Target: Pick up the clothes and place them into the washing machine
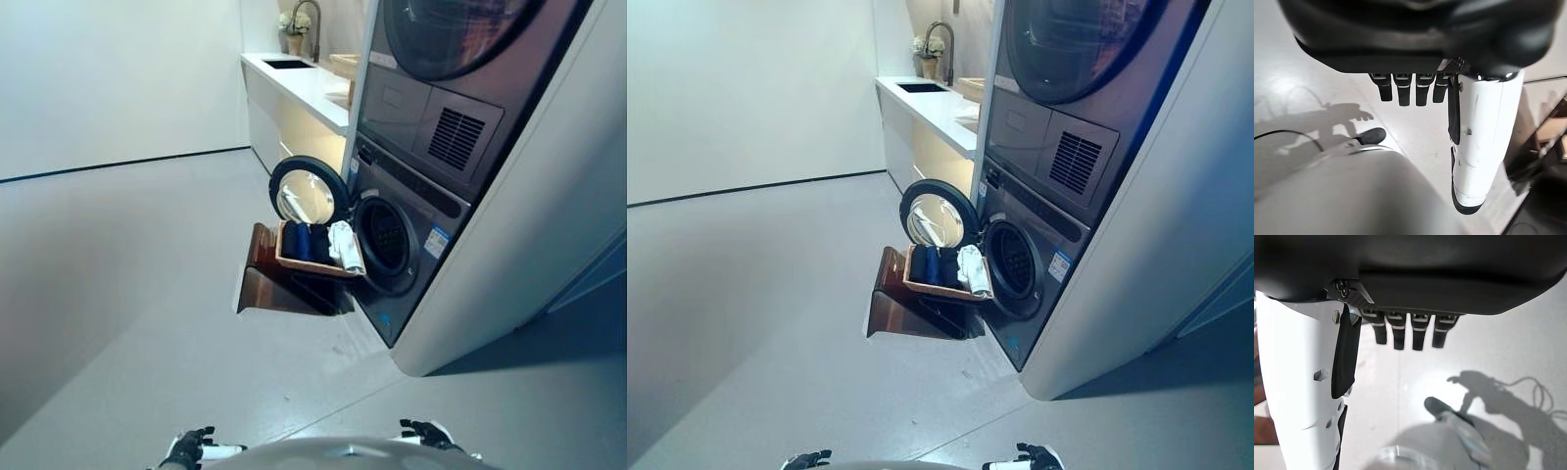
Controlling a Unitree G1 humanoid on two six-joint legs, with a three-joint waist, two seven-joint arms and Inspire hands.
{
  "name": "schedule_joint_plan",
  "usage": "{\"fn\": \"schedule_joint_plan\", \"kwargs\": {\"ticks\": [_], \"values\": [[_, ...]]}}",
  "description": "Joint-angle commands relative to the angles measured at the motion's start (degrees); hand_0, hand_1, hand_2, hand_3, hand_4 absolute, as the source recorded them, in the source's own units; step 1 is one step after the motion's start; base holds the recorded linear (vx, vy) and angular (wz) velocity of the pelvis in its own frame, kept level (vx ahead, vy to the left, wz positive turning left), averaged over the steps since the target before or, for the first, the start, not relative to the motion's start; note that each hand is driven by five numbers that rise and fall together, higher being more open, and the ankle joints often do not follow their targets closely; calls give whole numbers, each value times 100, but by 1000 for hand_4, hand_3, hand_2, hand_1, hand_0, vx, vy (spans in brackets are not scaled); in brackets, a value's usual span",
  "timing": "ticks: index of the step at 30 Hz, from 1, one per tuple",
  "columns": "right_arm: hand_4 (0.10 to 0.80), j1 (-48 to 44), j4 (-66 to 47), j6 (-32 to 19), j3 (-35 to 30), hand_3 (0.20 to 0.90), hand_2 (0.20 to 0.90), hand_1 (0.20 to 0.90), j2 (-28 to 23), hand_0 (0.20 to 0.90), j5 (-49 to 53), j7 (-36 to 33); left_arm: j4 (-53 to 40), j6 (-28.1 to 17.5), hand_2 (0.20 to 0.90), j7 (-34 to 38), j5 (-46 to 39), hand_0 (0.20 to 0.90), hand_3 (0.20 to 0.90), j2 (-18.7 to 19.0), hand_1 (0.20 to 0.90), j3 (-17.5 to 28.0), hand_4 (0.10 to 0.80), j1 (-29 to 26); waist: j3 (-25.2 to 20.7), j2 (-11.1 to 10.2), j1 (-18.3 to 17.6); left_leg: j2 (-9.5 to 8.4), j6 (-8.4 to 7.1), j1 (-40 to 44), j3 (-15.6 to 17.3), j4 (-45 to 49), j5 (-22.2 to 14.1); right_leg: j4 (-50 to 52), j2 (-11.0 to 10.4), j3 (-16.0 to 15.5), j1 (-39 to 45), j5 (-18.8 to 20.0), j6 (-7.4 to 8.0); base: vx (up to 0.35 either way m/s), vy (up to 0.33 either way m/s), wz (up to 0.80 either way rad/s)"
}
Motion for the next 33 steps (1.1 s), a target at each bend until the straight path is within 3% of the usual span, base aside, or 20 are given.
{"fn": "schedule_joint_plan", "kwargs": {"ticks": [1, 2, 4, 5, 7, 8, 10, 11, 13, 14, 15, 17, 18, 19, 21, 22, 26, 27, 28, 33], "values": [[800, -393, -7, -97, 279, 900, 900, 900, 77, 900, -18, -50, -14, -191, 900, 95, 50, 900, 900, -32, 900, 144, 800, -531, 356, -49, -117, -369, 26, -55, 72, 211, -644, -220, -335, -26, 591, -129, 401, -156, 78, -49], [800, -502, -74, -88, 319, 900, 900, 900, 12, 900, -38, -40, -142, -177, 900, 107, -18, 900, 900, 33, 900, 171, 800, -554, 553, 72, -45, -305, 149, -160, 79, 378, -686, 912, -344, -211, 91, -282, 408, -115, 86, -46], [800, -536, -120, -90, 298, 900, 900, 900, -26, 900, -14, -37, -165, -181, 900, 115, -43, 900, 900, 67, 900, 162, 800, -582, 644, 115, -110, -284, 173, -185, 17, 407, -646, 1385, -272, -46, -178, -323, 465, -40, 36, -53], [800, -608, -139, -85, 197, 900, 900, 900, -139, 900, 84, -56, -212, -190, 900, 137, -37, 900, 900, 181, 900, 114, 800, -673, 759, 173, -253, -237, 116, -199, -205, 392, -566, 1497, -133, 471, -450, -319, 499, 100, -95, -32], [800, -602, -137, -79, 90, 900, 900, 900, -190, 900, 135, -96, -213, -221, 900, 174, -71, 900, 900, 219, 900, 148, 800, -728, 728, 176, -204, -134, -12, -157, -337, 382, -603, 796, -637, 476, -351, -240, 479, 139, -168, 14], [800, -600, -138, -79, 89, 900, 900, 900, -191, 900, 135, -96, -212, -222, 900, 174, -72, 900, 900, 218, 900, 146, 800, -727, 753, 183, -221, -129, -13, -128, -358, 384, -614, 776, -637, 450, -299, -244, 481, 146, -225, 33], [800, -619, -190, -59, -10, 900, 900, 900, -278, 900, 42, -128, -209, -255, 900, 268, -133, 900, 900, 275, 900, 224, 800, -815, 742, 89, -146, 38, -258, 56, -410, 487, -902, -279, -1651, -94, -432, 537, 680, 297, -408, 27], [800, -632, -193, -49, 7, 900, 900, 900, -260, 900, -9, -140, -145, -243, 900, 281, -150, 900, 900, 272, 900, 274, 800, -819, 730, 28, -169, 105, -325, 179, -383, 496, -981, -455, -1698, -84, -493, 665, 774, 340, -431, 11], [800, -578, -221, -58, 52, 900, 900, 900, -221, 900, 5, -133, -118, -223, 900, 321, -155, 900, 900, 330, 900, 306, 800, -807, 646, -157, -237, 255, -473, 332, -387, 487, -1035, -583, -1459, 243, -306, 649, 859, 258, -355, 0], [800, -542, -236, -80, 72, 900, 900, 900, -221, 900, 17, -122, -110, -234, 900, 323, -210, 900, 900, 303, 900, 325, 800, -778, 570, -189, -238, 464, -591, 469, -368, 482, -1034, -505, -1342, 267, -264, 604, 839, 190, -269, 11], [800, -539, -237, -80, 73, 900, 900, 900, -223, 900, 17, -122, -110, -234, 900, 323, -210, 900, 900, 301, 900, 325, 800, -774, 576, -175, -234, 481, -598, 487, -364, 474, -1038, -502, -1324, 264, -252, 597, 834, 205, -300, 23], [800, -487, -243, -114, 141, 900, 900, 900, -239, 900, 110, -148, -149, -236, 900, 326, -290, 900, 900, 198, 900, 229, 800, -731, 531, -142, -301, 809, -684, 402, -511, 861, -967, -353, -966, 245, -170, 446, 657, 192, -427, 61], [800, -482, -229, -156, 230, 900, 900, 900, -234, 900, 122, -167, -287, -265, 900, 345, -382, 900, 900, 22, 900, 103, 800, -757, 568, -62, -322, 1033, -751, -13, -520, 1649, -403, -372, -708, -28, 51, 303, 456, 133, -504, 55], [800, -494, -197, -157, 272, 900, 900, 900, -244, 900, 129, -184, -330, -264, 900, 356, -409, 900, 900, -27, 900, 27, 800, -800, 603, -47, -335, 1065, -716, -262, -555, 1956, -210, -461, -606, -126, 197, 224, 346, 61, -373, 41], [800, -495, -196, -158, 272, 900, 900, 900, -245, 900, 129, -184, -330, -264, 900, 356, -410, 900, 900, -28, 900, 27, 800, -801, 602, -37, -355, 1072, -720, -290, -584, 1985, -221, -467, -601, -149, 203, 225, 343, 9, -154, 41], [800, -563, -186, -156, 368, 900, 900, 900, -242, 900, 133, -210, -426, -271, 900, 406, -543, 900, 900, -99, 900, -57, 800, -916, 725, -70, -316, 1090, -668, -655, -412, 2427, 42, -628, -519, -365, 457, 136, 194, 66, -365, 20], [800, -622, -131, -155, 390, 900, 900, 900, -265, 900, 235, -178, -442, -250, 900, 398, -544, 900, 900, -207, 900, -93, 800, -971, 724, -189, -245, 259, -456, -1136, 185, 2362, -497, -922, -462, -483, 687, 75, 131, 87, -233, 29], [800, -622, -130, -156, 390, 900, 900, 900, -265, 900, 235, -177, -441, -250, 900, 398, -544, 900, 900, -208, 900, -93, 800, -971, 722, -188, -240, 258, -448, -1142, 191, 2380, -517, -918, -466, -477, 684, 70, 138, 84, -76, 20], [800, -629, -51, -162, 357, 900, 900, 900, -252, 900, 259, -177, -373, -213, 900, 394, -494, 900, 900, -224, 900, -80, 800, -975, 664, -134, -230, 21, -278, -1066, 486, 1772, -649, -926, -369, -468, 653, 71, 158, 86, -16, 13], [800, -622, 255, -144, 207, 900, 900, 900, -180, 900, 213, -216, -279, -236, 900, 412, -430, 900, 900, -269, 900, -120, 800, -876, 501, 34, -254, -192, -176, -540, 468, 758, -539, -926, -261, -500, 760, -7, 199, 117, 34, 7]]}}
